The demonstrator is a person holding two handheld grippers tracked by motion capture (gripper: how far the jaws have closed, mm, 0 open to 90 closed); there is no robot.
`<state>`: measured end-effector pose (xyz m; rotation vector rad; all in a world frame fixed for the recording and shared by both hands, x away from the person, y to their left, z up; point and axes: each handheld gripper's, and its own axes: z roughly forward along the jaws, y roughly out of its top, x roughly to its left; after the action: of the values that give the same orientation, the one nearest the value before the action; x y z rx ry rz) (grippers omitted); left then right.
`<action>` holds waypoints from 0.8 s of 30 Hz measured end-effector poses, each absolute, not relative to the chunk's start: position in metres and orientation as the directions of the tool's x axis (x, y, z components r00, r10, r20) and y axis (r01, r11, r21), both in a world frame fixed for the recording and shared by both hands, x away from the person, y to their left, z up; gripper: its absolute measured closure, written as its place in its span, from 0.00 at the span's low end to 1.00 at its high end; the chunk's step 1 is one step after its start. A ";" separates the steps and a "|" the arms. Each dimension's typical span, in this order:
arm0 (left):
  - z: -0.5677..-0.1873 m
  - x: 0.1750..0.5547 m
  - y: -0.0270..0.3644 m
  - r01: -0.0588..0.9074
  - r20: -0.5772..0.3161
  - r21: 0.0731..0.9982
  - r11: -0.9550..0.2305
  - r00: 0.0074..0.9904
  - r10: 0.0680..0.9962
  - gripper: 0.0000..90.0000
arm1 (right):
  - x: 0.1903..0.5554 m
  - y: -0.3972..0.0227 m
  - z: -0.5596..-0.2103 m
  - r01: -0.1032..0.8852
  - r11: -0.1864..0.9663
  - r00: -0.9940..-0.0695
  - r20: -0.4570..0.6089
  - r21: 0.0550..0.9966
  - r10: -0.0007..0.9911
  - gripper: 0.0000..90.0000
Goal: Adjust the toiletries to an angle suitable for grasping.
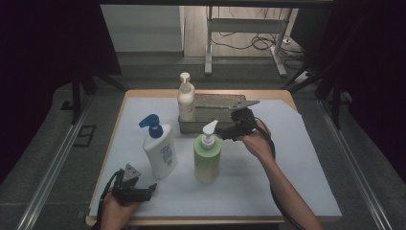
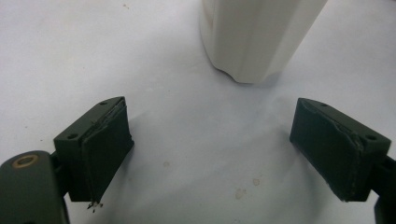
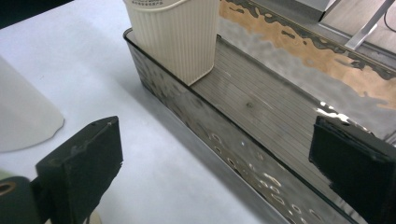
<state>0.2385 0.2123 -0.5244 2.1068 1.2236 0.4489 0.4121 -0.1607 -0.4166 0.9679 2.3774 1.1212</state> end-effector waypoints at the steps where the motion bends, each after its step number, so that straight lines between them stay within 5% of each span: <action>1: -0.524 0.239 0.212 0.639 -0.029 0.684 -0.352 0.506 0.862 0.13 | 0.410 -0.163 -0.416 0.430 0.461 -0.712 -0.022 0.777 0.702 0.00; 24: -0.524 0.238 0.212 0.640 -0.029 0.684 -0.352 0.505 0.863 0.13 | 0.362 -0.199 -0.427 0.448 0.446 -0.739 0.039 0.775 0.673 0.00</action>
<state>0.2384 0.2123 -0.5243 2.1075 1.2244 0.4492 0.3624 -0.1990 -0.4275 0.9659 2.4264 1.1755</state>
